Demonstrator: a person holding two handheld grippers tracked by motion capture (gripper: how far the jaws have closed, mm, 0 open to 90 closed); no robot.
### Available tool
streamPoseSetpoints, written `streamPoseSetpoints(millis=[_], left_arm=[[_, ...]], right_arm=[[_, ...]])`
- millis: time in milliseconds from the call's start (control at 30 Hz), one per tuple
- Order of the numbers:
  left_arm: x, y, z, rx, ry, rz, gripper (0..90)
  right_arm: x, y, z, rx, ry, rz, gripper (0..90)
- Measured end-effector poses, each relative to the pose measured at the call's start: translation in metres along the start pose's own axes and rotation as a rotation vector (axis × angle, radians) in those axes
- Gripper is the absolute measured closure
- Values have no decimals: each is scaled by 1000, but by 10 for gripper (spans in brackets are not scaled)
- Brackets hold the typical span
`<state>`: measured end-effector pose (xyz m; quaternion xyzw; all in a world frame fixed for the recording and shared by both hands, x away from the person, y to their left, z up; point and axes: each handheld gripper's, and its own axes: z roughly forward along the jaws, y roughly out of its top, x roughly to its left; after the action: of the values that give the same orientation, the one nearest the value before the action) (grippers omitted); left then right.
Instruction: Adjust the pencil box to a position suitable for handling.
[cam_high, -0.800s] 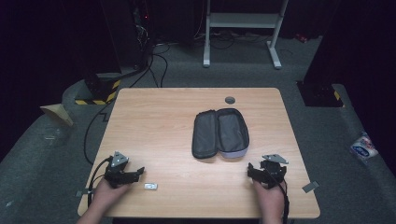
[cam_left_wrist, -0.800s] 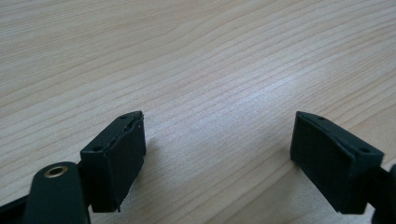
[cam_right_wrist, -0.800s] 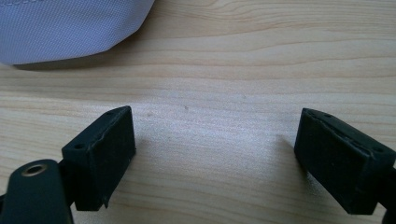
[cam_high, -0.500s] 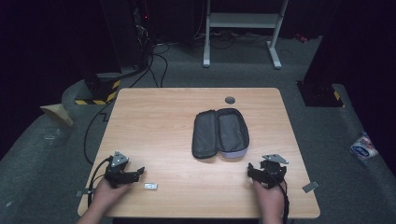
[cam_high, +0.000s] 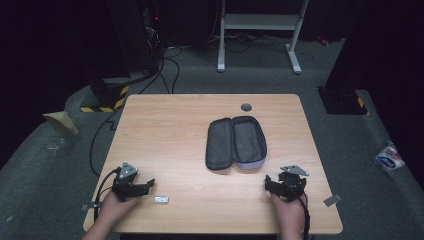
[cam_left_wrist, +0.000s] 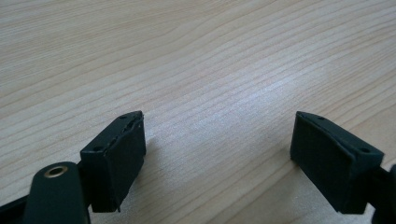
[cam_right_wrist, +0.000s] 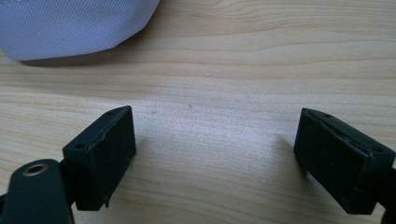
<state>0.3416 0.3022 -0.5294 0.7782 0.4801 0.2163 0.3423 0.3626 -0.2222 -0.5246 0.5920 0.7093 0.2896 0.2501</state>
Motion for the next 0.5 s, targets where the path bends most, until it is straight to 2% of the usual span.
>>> streamPoseSetpoints(millis=[300,500], left_arm=[[0,0,0,-2,-1,-4,185],[0,0,0,1,-2,-4,185]], right_arm=[[0,0,0,-4,2,-8,138],[1,-2,-3,-18,13,-16,218]])
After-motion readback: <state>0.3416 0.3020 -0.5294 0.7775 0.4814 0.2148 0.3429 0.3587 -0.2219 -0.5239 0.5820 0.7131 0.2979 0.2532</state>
